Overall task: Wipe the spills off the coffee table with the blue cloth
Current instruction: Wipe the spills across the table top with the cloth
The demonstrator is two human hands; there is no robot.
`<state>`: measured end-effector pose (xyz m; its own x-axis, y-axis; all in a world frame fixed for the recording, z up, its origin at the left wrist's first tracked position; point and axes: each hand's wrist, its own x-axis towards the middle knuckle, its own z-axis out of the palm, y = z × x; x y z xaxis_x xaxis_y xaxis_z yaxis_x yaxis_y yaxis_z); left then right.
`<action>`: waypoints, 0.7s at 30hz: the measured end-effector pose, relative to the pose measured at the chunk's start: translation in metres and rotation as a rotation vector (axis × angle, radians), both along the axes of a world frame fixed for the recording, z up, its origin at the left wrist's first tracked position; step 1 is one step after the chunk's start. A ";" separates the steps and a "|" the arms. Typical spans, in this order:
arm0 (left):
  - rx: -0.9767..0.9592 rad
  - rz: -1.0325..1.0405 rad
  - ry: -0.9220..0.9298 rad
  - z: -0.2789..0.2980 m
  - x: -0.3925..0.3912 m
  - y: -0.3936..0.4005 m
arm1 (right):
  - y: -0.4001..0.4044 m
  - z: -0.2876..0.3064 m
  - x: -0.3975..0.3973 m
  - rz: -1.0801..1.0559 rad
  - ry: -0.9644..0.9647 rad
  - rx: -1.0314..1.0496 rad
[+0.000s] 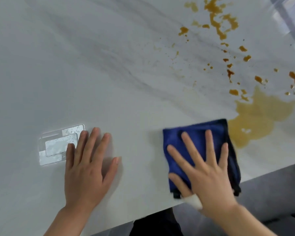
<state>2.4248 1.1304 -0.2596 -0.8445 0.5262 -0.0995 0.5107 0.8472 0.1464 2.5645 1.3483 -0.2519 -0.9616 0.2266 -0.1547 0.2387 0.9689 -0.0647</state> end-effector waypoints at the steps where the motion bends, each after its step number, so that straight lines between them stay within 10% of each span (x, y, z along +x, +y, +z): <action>1: -0.001 0.002 0.002 0.000 0.000 0.000 | -0.015 0.001 0.008 0.037 0.009 -0.021; 7: 0.003 0.006 -0.008 0.000 0.001 0.001 | -0.054 -0.001 -0.018 0.224 0.029 -0.090; 21: -0.010 0.011 -0.049 0.003 0.001 0.005 | 0.018 0.000 0.015 -0.154 -0.060 -0.033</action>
<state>2.4258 1.1352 -0.2568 -0.8442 0.5157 -0.1463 0.4937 0.8543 0.1629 2.5799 1.3662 -0.2520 -0.9048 0.3645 -0.2202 0.3886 0.9182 -0.0768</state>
